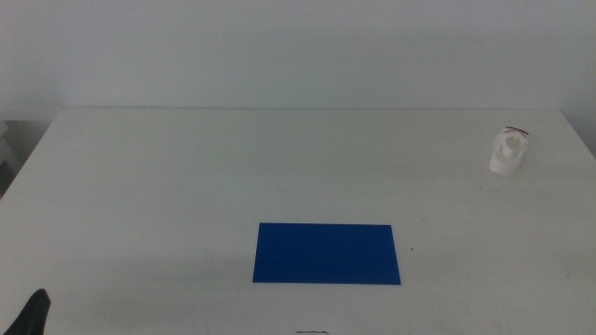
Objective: Use one arm to grab the shoe from the table and place it on the mat.
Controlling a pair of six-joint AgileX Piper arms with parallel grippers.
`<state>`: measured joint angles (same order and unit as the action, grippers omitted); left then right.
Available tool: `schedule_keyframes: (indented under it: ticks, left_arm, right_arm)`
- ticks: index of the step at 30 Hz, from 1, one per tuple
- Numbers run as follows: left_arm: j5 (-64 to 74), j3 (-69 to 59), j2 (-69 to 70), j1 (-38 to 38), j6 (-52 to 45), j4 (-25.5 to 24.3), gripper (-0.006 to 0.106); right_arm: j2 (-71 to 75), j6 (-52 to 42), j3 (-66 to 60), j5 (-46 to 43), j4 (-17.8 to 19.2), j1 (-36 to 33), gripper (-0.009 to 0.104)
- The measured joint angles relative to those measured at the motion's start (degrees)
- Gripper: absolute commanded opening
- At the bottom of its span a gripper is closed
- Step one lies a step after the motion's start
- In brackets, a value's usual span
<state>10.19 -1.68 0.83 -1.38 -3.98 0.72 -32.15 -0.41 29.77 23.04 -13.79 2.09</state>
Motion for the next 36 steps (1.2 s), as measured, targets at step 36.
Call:
schedule_keyframes:
  ticks: [36]
  left_arm:
    - [0.0,0.0,0.0,0.0,0.0,0.0,0.094]
  right_arm:
    - [-68.3,17.1,55.8,24.8,9.6,-0.1,0.094]
